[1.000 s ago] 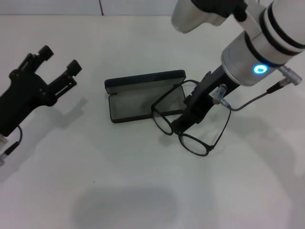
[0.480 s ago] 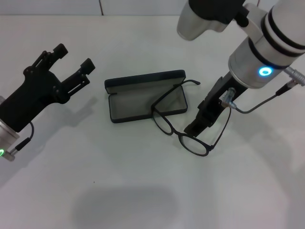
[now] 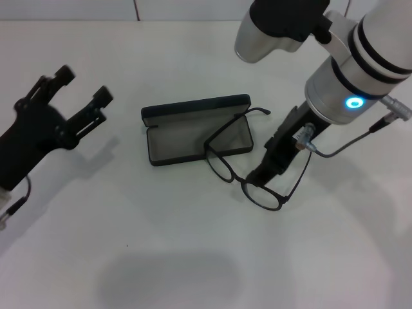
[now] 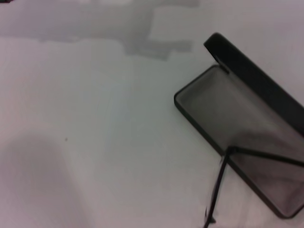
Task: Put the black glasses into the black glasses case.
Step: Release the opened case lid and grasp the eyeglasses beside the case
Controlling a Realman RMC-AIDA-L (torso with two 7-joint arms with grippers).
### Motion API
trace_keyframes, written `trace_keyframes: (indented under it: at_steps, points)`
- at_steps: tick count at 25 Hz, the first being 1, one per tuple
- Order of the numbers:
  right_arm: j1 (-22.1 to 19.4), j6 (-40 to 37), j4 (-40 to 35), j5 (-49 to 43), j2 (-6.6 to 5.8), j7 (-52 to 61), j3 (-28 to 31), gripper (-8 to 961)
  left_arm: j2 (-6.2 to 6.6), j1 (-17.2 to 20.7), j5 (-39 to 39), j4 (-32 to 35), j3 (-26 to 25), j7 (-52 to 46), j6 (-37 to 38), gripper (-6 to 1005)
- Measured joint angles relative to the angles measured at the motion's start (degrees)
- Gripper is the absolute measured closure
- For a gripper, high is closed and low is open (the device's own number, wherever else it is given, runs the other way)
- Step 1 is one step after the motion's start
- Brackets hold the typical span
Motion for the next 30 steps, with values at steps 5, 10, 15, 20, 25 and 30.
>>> trace_keyframes:
  at_steps: [5,10,15,20,25,30]
  points:
    - [-0.82,4.45,-0.56,0.40,0.00,1.50,0.20,259,-1.96,2.24,-0.06,-1.56,-3.84,6.75,0.57,111]
    - [-0.78,5.99,0.85,0.39,0.00,3.10,0.50,260,-2.84,1.86,-0.07,-3.87,-5.23,12.07,1.98,112]
    - [-1.95,10.80,2.18,2.39,0.00,3.60,-3.53,262,-2.64,-0.04,-0.15,-5.88,-5.32,14.50,1.85,112]
    - [-2.69,15.91,3.18,3.14,0.00,3.66,-8.61,261,-2.57,-0.59,-0.16,-5.94,-5.35,16.17,1.73,111]
    - [-2.20,17.56,5.54,4.35,0.00,3.67,-9.90,261,-2.28,-0.65,-0.16,-5.54,-6.23,15.88,1.59,112]
    - [-1.97,18.16,7.08,4.78,0.00,3.68,-10.19,262,-2.28,-0.64,-0.15,-5.48,-6.69,15.88,1.57,111]
